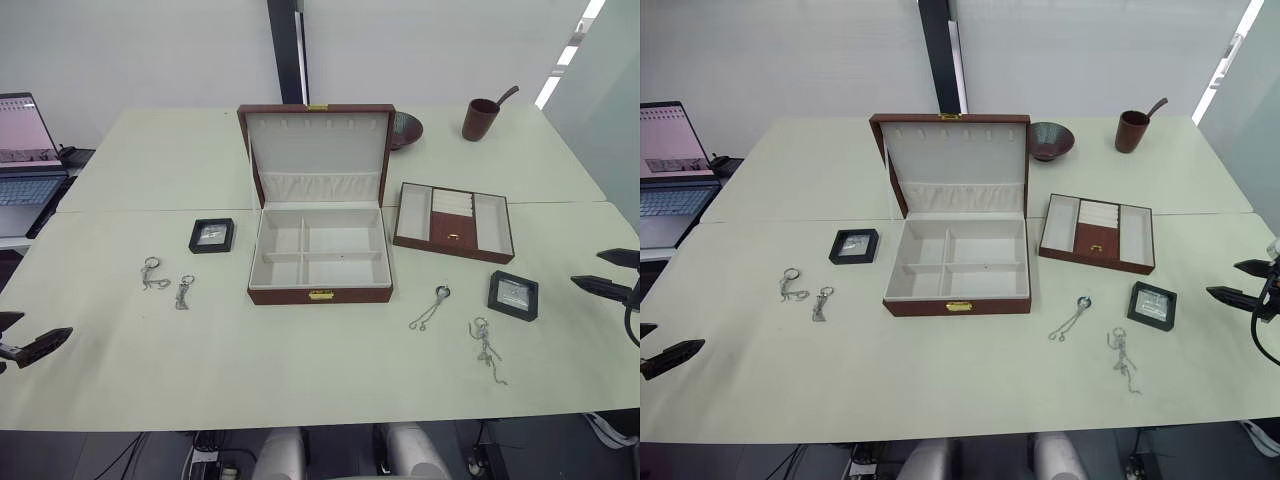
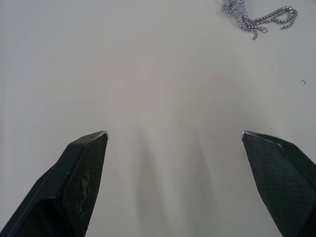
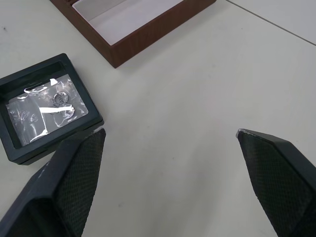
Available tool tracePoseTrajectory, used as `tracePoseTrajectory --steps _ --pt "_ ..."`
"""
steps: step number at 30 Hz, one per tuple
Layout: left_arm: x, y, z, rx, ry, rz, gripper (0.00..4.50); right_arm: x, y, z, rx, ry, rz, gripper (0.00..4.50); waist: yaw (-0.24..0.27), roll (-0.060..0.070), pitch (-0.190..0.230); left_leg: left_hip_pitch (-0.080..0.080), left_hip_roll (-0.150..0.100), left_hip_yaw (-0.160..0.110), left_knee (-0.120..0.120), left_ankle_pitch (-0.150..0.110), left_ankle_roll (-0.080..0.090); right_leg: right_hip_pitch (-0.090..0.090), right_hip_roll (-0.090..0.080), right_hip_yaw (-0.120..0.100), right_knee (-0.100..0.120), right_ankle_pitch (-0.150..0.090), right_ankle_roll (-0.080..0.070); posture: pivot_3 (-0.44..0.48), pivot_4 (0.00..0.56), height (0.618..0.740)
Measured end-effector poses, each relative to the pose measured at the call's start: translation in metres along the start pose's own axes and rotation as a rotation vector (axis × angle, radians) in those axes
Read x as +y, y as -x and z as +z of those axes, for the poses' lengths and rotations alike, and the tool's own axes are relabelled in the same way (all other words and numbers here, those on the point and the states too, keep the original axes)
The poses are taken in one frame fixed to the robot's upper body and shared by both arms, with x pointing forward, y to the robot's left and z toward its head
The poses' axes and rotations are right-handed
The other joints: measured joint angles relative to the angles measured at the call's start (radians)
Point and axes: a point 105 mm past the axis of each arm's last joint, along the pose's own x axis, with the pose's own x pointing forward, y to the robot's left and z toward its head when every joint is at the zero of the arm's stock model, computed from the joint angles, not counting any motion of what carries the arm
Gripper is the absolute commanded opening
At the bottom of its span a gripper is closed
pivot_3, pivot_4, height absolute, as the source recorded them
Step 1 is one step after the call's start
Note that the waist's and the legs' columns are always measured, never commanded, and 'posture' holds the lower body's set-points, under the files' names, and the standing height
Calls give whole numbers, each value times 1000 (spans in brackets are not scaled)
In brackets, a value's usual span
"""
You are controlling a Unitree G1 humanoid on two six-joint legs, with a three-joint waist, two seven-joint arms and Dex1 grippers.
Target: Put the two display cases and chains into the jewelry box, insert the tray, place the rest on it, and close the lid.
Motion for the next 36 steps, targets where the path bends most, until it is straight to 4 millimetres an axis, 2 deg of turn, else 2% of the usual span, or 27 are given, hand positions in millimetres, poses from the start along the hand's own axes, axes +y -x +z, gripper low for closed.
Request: tracePoseTrajectory --steps 7,10,13,17,21,23,28,36 --pt "0 -2 6 -19 0 6 4491 -1 0 2 -12 -6 -4 4500 0 0 0 0 0 0 0 0 0 0 0 0 0 0 0 0 150 740" --pt "-8 -7 13 -61 19 -20 4491 2 -1 10 -72 -15 23 4500 0 0 0 0 0 0 0 0 0 0 0 0 0 0 0 0 150 740" --pt "-23 -19 16 -132 79 -55 4491 21 -10 22 -155 -5 121 4500 -2 0 0 0 1 -1 0 0 0 1 0 -1 0 0 0 0 150 740" --pt "-32 -30 19 -183 118 -56 4491 69 -25 43 -258 22 316 4500 0 0 0 -1 1 -3 1 0 0 1 0 -1 1 0 0 0 150 740" --pt "-35 -39 27 -225 128 -43 4491 120 -24 73 -380 100 468 4500 6 -1 -1 -1 1 -4 1 0 0 2 0 -2 1 0 0 0 150 740" --pt "-37 -44 30 -241 136 -41 4491 140 -24 79 -429 122 516 4500 12 -2 -1 -1 1 -4 1 0 0 2 0 -2 1 0 1 0 150 740" --pt "-41 -58 38 -301 188 -24 4491 160 -21 81 -497 158 548 4500 18 -3 -2 -1 0 -4 2 0 0 2 -1 -2 0 1 1 0 150 740" --pt "-51 -75 34 -302 251 -16 4491 168 -17 73 -502 288 569 4500 14 -3 -2 0 1 -4 2 0 0 2 0 -2 1 1 1 0 150 740"
